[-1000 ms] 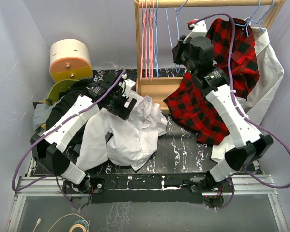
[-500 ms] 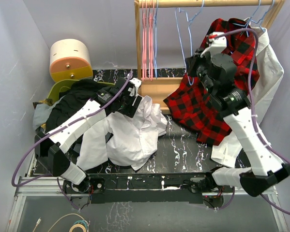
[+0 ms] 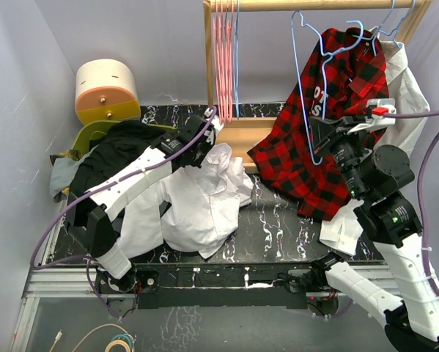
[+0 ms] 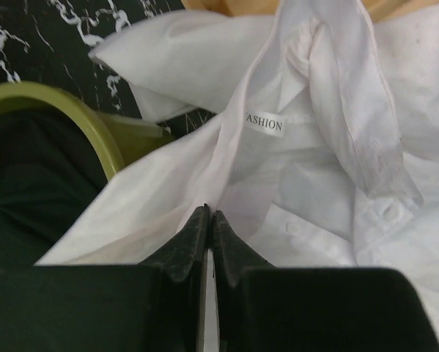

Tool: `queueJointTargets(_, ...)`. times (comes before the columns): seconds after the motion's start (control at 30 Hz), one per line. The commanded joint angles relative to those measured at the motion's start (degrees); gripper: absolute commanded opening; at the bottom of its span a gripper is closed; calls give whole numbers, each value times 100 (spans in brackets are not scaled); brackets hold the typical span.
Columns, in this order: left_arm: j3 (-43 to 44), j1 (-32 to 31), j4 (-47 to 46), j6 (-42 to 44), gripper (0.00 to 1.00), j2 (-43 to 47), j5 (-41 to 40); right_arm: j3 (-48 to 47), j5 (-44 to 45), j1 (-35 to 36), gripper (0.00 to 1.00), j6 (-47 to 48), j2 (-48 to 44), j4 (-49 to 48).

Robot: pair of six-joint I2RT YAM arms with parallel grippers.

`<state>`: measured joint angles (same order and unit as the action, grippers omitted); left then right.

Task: Place the shirt on the hanger

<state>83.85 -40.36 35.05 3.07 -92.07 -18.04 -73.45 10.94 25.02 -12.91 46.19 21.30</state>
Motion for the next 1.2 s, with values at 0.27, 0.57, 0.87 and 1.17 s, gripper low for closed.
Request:
queueJointTargets(0.27,1559,-5,-412,615,60,-1195,-1223,2214,-1027,-19,8,-1937,-1694,963)
queueJointTargets(0.57,1944,-64,1518,-197,97,-263,-744,3103,-1005,-17,8,-2184,-2173,876)
queueJointTargets(0.87,150,-1008,205,861,94,342,-2312,3548,-843,-22,8,-2308,-2412,416)
queueJointTargets(1.17,-664,-1619,-1694,-720,76,-335,-4110,3638,-667,-19,8,-2526,-2732,330)
